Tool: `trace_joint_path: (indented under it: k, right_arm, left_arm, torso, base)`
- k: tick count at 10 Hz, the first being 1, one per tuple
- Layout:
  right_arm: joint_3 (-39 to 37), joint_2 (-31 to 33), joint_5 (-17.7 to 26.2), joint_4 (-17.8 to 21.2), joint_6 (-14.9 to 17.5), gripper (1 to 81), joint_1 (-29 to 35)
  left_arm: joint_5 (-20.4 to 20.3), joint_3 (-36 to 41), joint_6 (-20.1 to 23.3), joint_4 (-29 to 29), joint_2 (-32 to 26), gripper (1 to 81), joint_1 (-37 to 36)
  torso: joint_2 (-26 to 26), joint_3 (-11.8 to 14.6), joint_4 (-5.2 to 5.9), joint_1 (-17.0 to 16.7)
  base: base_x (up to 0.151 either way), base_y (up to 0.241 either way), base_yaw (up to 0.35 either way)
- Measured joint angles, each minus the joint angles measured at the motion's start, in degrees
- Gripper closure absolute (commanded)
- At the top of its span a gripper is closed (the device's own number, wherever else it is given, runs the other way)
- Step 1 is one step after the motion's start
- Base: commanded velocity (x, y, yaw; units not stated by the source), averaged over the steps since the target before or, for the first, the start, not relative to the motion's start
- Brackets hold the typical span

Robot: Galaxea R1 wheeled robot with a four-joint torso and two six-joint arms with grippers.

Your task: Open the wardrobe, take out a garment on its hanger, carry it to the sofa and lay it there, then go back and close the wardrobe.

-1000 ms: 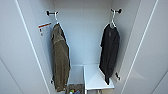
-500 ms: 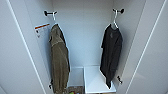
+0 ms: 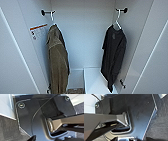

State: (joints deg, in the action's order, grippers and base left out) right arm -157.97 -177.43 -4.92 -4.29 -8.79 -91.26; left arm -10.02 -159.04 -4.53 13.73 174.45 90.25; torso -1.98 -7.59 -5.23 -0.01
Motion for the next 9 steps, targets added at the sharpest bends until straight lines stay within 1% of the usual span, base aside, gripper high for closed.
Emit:
trace_joint_path:
  k: [6,7,9]
  right_arm:
    - [0.00,0.00,0.02,-0.02,0.00,1.0,-0.02]
    - [0.00,-0.02,0.02,-0.02,0.00,1.0,-0.02]
    - [0.00,-0.02,-0.02,-0.02,0.02,1.0,0.02]
  left_arm:
    - [-0.01,0.07,0.00,0.00,0.02,1.0,-0.01]
    - [-0.01,0.05,0.00,0.00,0.02,1.0,-0.01]
    - [-0.12,0.07,0.00,0.00,0.02,1.0,-0.06]
  torso:
    - [0.00,0.00,0.00,0.00]
    - [0.00,0.00,0.00,0.01]
    - [0.02,0.00,0.00,0.08]
  base:
    - [0.097,0.000,0.000]
    - [0.068,0.000,0.000]
    - [0.000,0.000,0.000]
